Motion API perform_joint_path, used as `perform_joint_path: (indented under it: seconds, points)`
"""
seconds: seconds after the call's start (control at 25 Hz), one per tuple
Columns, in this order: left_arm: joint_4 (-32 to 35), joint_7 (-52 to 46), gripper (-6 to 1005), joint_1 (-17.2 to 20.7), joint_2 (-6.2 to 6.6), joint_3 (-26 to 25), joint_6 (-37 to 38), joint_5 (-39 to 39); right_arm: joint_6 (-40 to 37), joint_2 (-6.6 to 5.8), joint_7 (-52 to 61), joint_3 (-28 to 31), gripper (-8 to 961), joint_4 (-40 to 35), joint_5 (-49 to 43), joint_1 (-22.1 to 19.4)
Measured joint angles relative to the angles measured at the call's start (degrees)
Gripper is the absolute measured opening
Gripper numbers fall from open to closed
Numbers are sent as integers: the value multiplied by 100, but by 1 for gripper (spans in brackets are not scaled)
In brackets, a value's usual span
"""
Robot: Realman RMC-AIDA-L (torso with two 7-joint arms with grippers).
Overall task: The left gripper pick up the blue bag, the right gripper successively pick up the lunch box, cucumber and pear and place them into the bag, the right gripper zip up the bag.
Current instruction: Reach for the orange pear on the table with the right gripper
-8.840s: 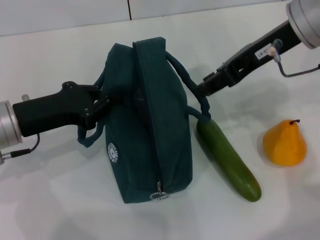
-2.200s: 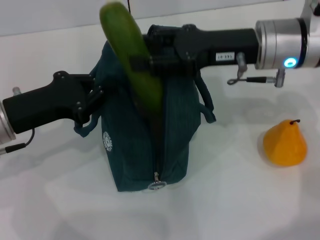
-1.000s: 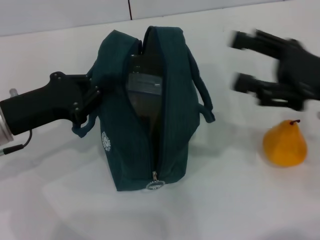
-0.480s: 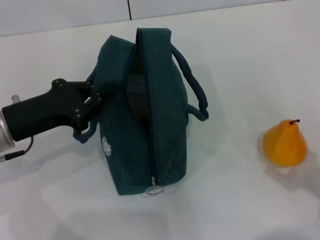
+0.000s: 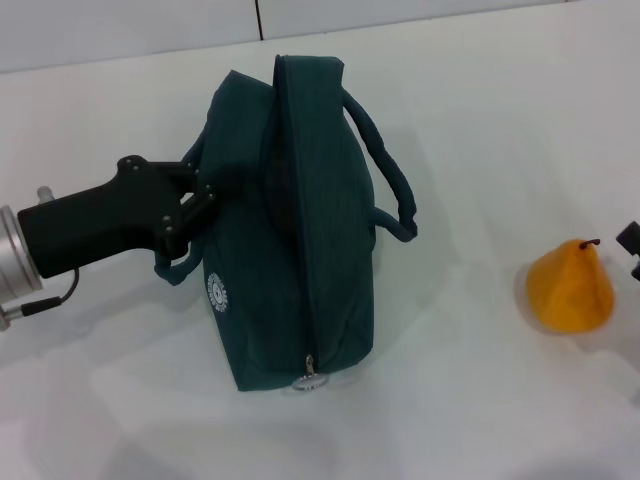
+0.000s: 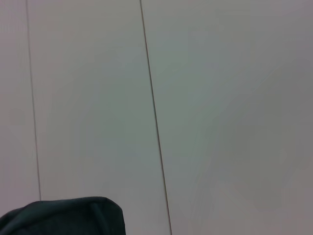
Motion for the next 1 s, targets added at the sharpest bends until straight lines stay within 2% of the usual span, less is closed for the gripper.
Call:
perform_joint_path:
  seconds: [0.44,0.92,1.0]
  points:
    - [2,74,57,25,13,-49,0,-2,830,19,152,-205,707,20,-220,418]
    - [-6,141,57,37,12,-52,0,-24,824,29,100,-235,708,52,-311,408]
    - [-6,145,57,43,12,-52,0,-26,826,29,97,-237,671,81,-312,413]
